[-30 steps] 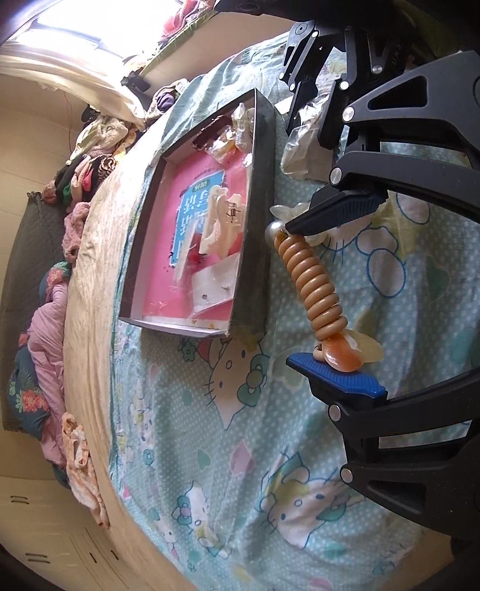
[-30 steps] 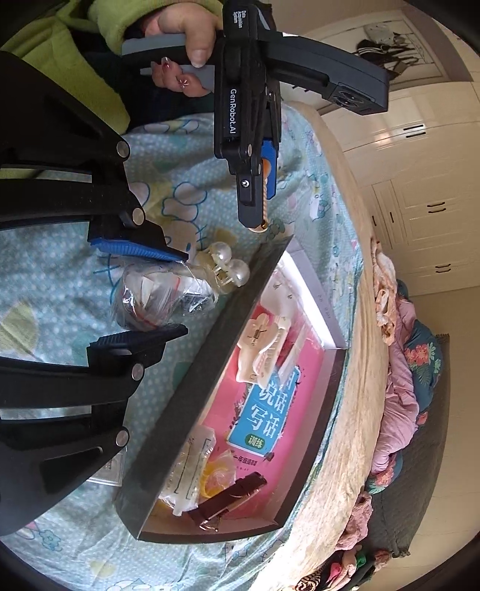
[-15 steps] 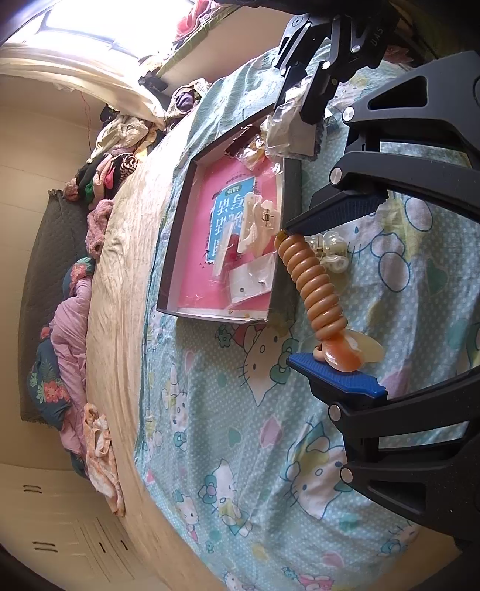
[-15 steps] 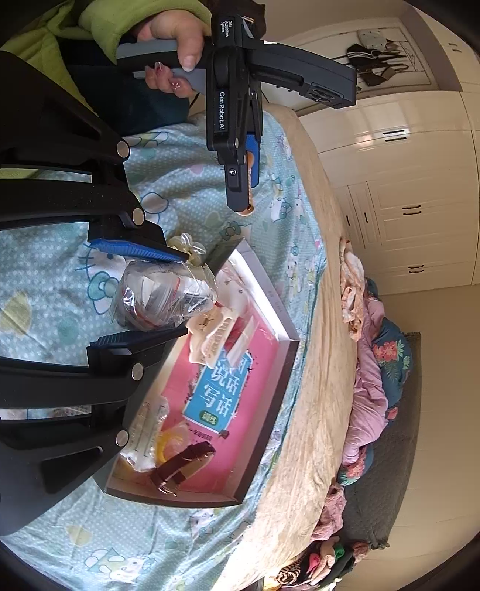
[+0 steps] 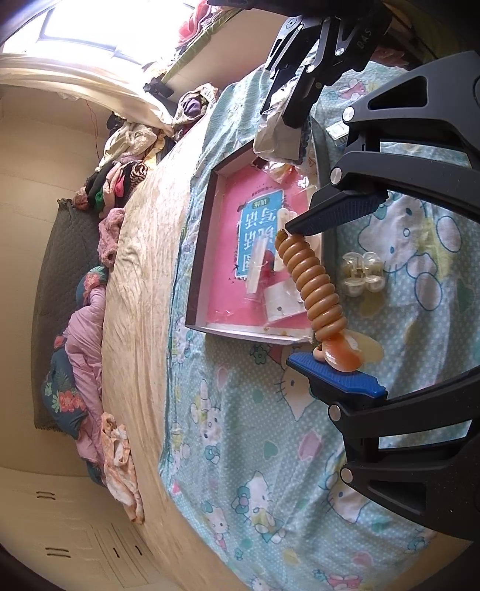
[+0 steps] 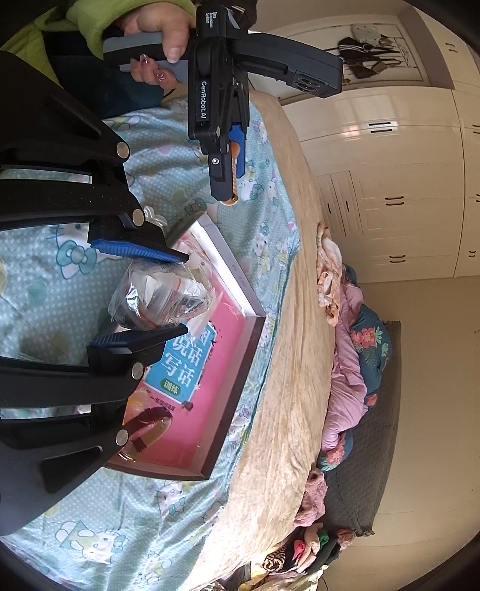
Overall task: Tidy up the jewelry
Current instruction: 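Carry the plastic bag and hair tie into the pink box and open both tools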
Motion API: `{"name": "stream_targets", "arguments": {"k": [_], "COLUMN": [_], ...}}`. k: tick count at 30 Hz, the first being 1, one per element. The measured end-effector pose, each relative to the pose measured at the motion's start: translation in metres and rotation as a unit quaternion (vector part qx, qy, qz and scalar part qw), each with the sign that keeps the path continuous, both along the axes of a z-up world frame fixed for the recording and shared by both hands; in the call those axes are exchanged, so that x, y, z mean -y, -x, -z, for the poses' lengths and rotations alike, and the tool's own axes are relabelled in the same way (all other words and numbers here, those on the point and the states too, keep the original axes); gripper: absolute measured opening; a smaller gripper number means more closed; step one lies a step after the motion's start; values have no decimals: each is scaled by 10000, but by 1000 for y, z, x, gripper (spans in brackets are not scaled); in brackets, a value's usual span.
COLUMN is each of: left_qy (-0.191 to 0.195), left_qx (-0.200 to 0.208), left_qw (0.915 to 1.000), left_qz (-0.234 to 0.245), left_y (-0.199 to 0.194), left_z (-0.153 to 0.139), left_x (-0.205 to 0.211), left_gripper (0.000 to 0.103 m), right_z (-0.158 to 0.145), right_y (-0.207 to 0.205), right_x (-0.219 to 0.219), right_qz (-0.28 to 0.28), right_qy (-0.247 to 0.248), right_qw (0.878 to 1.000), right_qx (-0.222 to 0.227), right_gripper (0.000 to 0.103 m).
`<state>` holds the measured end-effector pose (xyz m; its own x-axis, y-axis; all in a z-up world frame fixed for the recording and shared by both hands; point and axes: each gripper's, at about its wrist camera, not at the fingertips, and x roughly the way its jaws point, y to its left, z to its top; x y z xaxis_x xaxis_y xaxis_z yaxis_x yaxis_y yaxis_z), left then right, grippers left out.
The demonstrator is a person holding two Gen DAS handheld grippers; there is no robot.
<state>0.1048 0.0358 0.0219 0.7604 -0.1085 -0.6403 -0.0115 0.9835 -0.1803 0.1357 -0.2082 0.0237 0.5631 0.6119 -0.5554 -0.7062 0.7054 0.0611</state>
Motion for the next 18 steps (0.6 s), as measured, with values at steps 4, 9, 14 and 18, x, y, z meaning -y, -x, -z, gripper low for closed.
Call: {"name": "stream_targets", "arguments": {"k": [4,9,14,18], "left_qy": [-38,-60,-98,-151], "left_qx": [-2,-31,-84,-145], "left_qw": [10000,10000,9999,9998], "left_qz": [39,64,61,40], "left_y": [-10,-22,-36,-47], "left_z": [0,1,5,11], "left_x": [5,8,11,13], "left_gripper": [57,57,57,57], "right_z": [-1,1,4,10], "right_y": [-9,-17,-27,-37], "right_x": [3,3,5,7], "right_qz": [80,157,276,381], "right_qy": [-8,23,32,84], "right_qw": [10000,9998,9996,9992], "right_qx": [34,70,57,40], "right_gripper": [31,31,31,31]}}
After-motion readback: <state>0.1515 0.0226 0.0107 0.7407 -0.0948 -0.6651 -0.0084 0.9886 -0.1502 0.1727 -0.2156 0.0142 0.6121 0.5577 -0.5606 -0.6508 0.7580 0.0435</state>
